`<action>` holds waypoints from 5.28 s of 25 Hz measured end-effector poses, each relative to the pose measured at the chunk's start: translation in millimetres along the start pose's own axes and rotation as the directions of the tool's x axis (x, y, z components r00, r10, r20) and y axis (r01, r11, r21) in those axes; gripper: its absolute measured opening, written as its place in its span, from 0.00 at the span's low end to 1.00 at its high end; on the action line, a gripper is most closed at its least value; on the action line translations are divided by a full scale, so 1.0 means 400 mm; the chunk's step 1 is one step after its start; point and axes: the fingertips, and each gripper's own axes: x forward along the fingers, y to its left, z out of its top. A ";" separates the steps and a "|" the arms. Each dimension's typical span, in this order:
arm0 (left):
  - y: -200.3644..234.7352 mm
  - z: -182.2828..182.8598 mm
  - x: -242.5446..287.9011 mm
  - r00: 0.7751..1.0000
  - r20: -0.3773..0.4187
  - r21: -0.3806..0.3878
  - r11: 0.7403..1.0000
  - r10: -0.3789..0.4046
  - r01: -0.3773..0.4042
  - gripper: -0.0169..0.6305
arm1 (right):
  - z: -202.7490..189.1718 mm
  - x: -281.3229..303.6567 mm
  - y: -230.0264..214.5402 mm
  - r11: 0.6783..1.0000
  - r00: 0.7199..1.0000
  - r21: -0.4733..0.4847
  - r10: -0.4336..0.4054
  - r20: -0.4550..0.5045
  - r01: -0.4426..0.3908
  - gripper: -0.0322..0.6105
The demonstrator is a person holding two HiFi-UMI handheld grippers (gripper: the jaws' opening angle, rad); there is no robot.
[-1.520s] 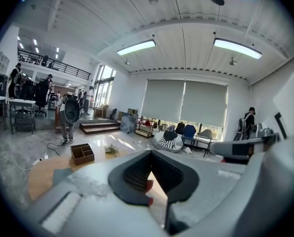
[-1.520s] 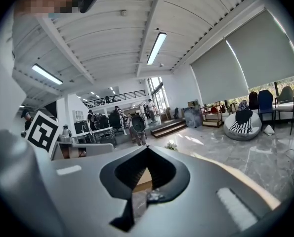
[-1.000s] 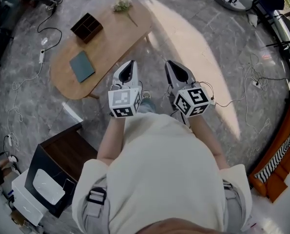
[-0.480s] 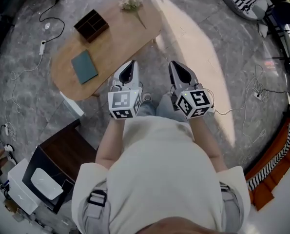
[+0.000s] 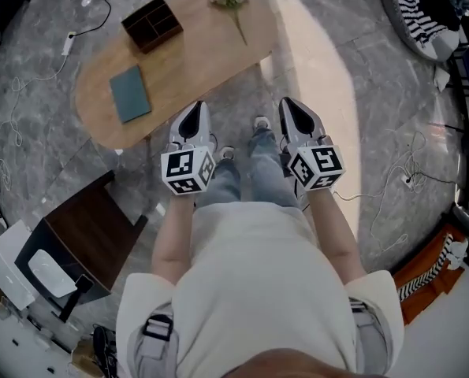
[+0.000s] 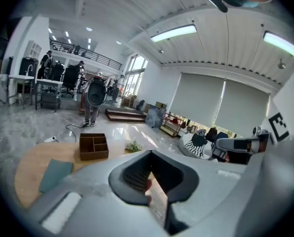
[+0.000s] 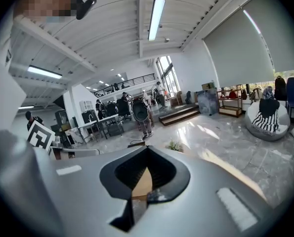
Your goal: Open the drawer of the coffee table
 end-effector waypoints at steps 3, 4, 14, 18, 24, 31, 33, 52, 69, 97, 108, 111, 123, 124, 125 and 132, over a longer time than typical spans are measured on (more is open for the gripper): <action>0.035 -0.033 0.032 0.998 -0.013 -0.039 0.997 0.064 -0.064 0.03 | -0.023 0.056 -0.053 0.999 0.998 -0.012 0.033 -0.055 -0.033 0.05; 0.047 -0.046 0.043 0.996 -0.017 -0.049 0.995 0.086 -0.087 0.03 | -0.034 0.076 -0.070 0.999 0.996 -0.014 0.043 -0.074 -0.044 0.05; 0.155 -0.247 0.152 0.957 -0.099 -0.211 0.934 0.273 -0.288 0.03 | -0.179 0.240 -0.237 0.991 0.962 -0.041 0.115 -0.248 -0.129 0.05; 0.192 -0.347 0.192 0.933 -0.144 -0.234 0.905 0.329 -0.355 0.03 | -0.245 0.301 -0.296 0.984 0.942 -0.059 0.145 -0.303 -0.170 0.05; 0.247 -0.506 0.253 0.904 -0.207 -0.277 0.864 0.375 -0.421 0.10 | -0.379 0.400 -0.387 0.977 0.909 -0.077 0.156 -0.386 -0.200 0.05; 0.320 -0.708 0.345 0.872 -0.320 -0.234 0.861 0.370 -0.451 0.31 | -0.552 0.511 -0.498 0.971 0.867 -0.097 0.148 -0.475 -0.219 0.12; 0.337 -0.751 0.373 0.866 -0.350 -0.210 0.871 0.358 -0.445 0.42 | -0.591 0.537 -0.530 0.970 0.858 -0.105 0.140 -0.494 -0.219 0.15; 0.493 -0.948 0.537 0.824 -0.385 -0.128 0.861 0.415 -0.493 0.75 | -0.851 0.747 -0.684 0.916 0.786 -0.231 0.129 -0.605 -0.328 0.56; 0.505 -0.928 0.584 0.839 -0.331 -0.128 0.860 0.433 -0.494 0.75 | -0.870 0.848 -0.685 0.889 0.795 -0.277 0.143 -0.589 -0.365 0.60; 0.434 -0.985 0.519 0.829 -0.363 -0.133 0.857 0.426 -0.498 0.72 | -0.911 0.739 -0.699 0.911 0.776 -0.258 0.096 -0.624 -0.321 0.59; 0.377 -1.028 0.462 0.828 -0.380 -0.141 0.859 0.411 -0.492 0.71 | -0.942 0.651 -0.705 0.920 0.763 -0.249 0.077 -0.642 -0.303 0.59; 0.360 -1.042 0.449 0.828 -0.384 -0.141 0.860 0.410 -0.491 0.71 | -0.953 0.627 -0.710 0.921 0.760 -0.248 0.075 -0.645 -0.300 0.59; 0.322 -1.077 0.412 0.826 -0.395 -0.142 0.862 0.402 -0.487 0.69 | -0.976 0.568 -0.717 0.926 0.757 -0.246 0.060 -0.651 -0.285 0.59; 0.320 -1.078 0.409 0.826 -0.397 -0.142 0.862 0.401 -0.487 0.68 | -0.977 0.564 -0.717 0.927 0.757 -0.246 0.059 -0.651 -0.283 0.59; 0.318 -1.078 0.407 0.826 -0.397 -0.141 0.863 0.401 -0.486 0.68 | -0.976 0.561 -0.717 0.928 0.757 -0.246 0.056 -0.651 -0.280 0.59; 0.308 -1.085 0.397 0.825 -0.397 -0.138 0.863 0.401 -0.486 0.67 | -0.980 0.544 -0.719 0.929 0.755 -0.248 0.049 -0.654 -0.275 0.58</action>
